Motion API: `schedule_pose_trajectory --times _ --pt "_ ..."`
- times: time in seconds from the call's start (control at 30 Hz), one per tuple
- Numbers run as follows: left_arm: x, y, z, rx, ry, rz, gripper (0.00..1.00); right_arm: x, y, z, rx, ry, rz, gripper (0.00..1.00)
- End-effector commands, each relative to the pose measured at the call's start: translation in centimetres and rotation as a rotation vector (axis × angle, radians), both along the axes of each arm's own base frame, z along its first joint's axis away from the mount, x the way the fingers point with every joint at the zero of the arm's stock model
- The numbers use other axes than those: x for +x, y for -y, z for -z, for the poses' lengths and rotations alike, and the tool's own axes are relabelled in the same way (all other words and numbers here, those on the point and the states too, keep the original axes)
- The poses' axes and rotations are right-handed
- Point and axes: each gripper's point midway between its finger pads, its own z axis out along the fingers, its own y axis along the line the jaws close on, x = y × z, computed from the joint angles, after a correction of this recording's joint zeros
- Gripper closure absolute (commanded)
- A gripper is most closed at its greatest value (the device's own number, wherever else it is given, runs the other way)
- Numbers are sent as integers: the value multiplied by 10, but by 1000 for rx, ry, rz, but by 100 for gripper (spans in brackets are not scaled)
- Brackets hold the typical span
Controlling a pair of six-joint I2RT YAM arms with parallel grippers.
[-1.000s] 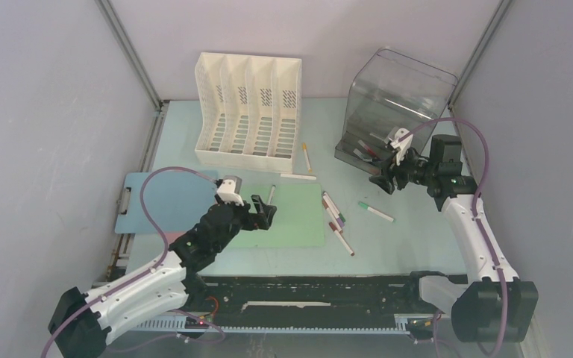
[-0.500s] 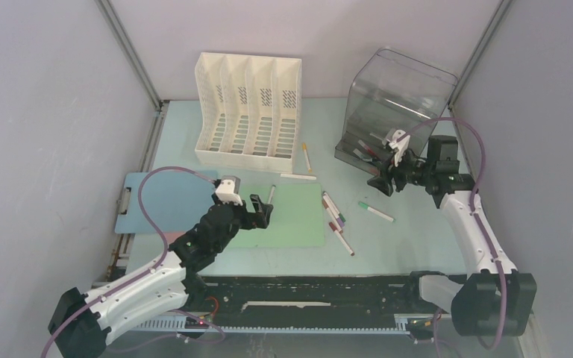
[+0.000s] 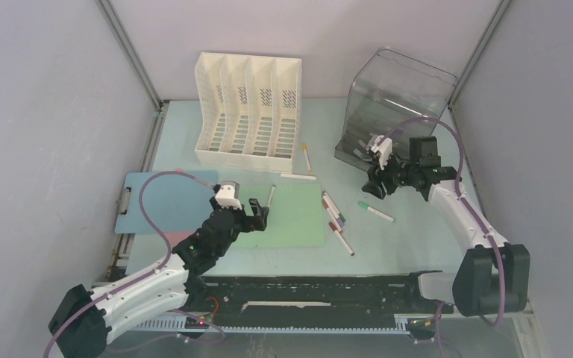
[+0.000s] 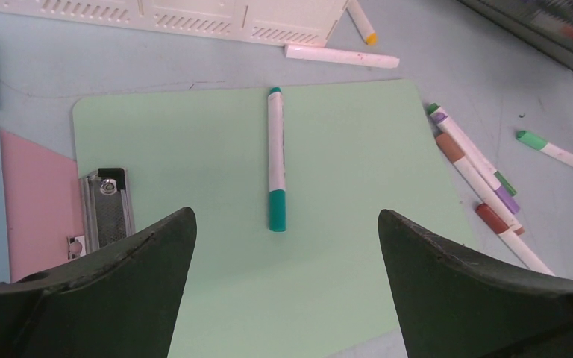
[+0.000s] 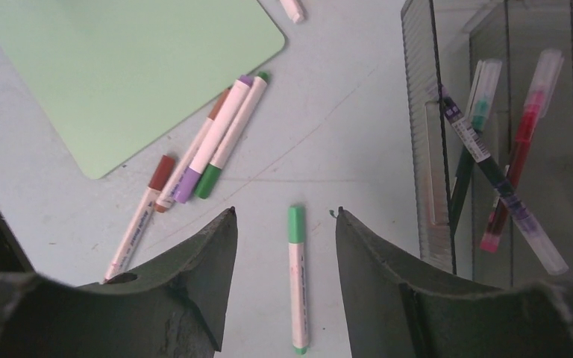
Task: Organize the desk
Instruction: Close the drawer in the storage box.
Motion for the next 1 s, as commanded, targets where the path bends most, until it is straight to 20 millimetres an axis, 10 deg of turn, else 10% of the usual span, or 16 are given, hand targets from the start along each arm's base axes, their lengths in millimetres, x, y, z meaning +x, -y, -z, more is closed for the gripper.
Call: schedule_pose_trajectory --times 0.0,0.5,0.97 --pt "8 -5 -10 -17 71 -36 0 19 7 1 -101 54 35 42" --pt "10 -8 -1 -20 62 -66 0 47 8 18 -276 109 147 84" --pt "11 -7 1 -12 54 -66 0 62 7 37 -367 109 235 91"
